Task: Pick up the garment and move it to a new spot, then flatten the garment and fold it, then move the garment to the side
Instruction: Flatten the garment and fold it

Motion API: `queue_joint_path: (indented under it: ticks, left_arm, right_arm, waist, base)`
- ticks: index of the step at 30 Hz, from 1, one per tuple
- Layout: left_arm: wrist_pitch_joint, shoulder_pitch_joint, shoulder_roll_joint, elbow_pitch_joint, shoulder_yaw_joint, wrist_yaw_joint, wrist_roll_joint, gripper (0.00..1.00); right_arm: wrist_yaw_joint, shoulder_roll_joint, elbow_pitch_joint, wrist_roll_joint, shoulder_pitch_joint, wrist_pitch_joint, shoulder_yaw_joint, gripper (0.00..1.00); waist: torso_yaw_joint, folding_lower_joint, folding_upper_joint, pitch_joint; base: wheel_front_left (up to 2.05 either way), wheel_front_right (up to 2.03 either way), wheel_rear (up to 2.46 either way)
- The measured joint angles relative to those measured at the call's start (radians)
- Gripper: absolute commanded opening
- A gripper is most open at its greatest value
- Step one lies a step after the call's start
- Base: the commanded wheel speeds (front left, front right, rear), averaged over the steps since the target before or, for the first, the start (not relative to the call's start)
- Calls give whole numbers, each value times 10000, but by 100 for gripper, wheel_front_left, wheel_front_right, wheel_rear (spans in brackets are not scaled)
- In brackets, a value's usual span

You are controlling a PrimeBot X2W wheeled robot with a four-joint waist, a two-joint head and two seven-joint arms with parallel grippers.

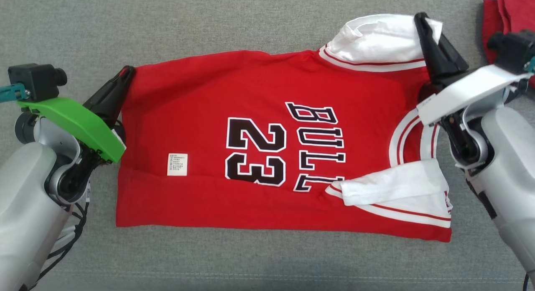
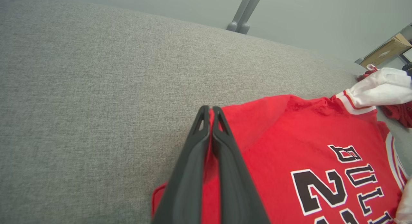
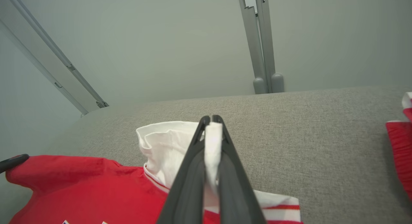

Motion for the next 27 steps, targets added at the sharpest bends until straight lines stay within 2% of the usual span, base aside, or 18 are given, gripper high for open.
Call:
queue_joint_path:
  ticks: [8,15,27]
  left_arm:
    - [-313,635,376,157,-21,0,-59,0]
    - [-522,1084,598,148,-82,0,-144,0]
    - [-863,1774,663,132,-155,0,-316,0]
  right_arm:
    - [-88,468,-466,535,1654,-186,-44,0]
    - [-100,500,-995,616,2713,-222,-36,0]
    - [-399,364,-2299,644,3988,-307,-35,0]
  waist:
    - [-295,0,0,-372]
    - [-584,0,0,-748]
    - [-759,0,0,-1238]
  base:
    - [0,0,0]
    - [0,0,0]
    - [0,0,0]
